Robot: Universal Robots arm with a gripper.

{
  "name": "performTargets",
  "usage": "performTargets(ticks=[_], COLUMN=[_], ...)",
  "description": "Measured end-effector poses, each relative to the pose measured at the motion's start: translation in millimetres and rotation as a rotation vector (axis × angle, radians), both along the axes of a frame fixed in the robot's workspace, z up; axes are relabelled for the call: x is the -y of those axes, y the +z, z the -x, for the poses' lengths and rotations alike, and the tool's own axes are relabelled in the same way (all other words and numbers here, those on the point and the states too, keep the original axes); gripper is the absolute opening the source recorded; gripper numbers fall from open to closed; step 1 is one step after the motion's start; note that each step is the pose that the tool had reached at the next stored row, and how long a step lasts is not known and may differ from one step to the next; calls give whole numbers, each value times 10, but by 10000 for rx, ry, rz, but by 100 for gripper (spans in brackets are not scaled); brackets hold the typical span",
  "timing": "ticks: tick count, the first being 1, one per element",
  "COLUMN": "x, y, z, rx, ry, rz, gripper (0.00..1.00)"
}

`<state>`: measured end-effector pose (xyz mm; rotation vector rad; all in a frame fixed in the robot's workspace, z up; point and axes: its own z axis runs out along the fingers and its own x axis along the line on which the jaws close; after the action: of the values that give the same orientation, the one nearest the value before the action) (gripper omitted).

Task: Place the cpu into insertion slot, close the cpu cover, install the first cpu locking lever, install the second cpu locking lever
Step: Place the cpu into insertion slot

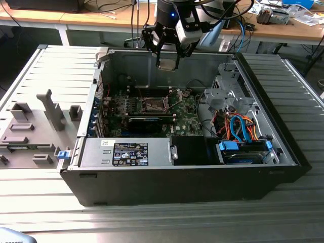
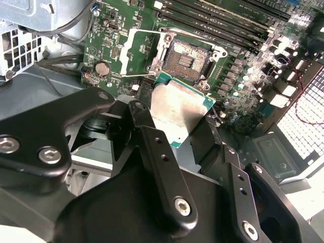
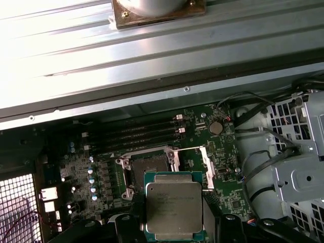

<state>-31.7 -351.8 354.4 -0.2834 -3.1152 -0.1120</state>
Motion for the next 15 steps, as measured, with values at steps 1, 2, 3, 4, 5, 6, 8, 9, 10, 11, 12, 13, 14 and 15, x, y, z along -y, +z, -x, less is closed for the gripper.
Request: performTargets(ticks=[1,2,3,4,5,6,8,9,10,11,12,13,14,15], x=[0,0,0,0,0,0,0,0,0,0,0,0,0,0], y=[0,0,0,0,0,0,0,0,0,0,0,-1,-1,-1], z=[0,0,0,0,0,0,0,0,0,0,0,0,0,0], rx=[0,0,0,0,0,0,0,0,0,0,0,0,0,1], ry=[-7,-20,-26,-33,-42,-48,-65,-72,-78,-85,-91,-101,-108,-119], rz=[0,0,1,0,0,0,0,0,1,1,0,0,0,0], gripper=[55,55,55,55,55,55,55,55,55,55,55,55,55,55])
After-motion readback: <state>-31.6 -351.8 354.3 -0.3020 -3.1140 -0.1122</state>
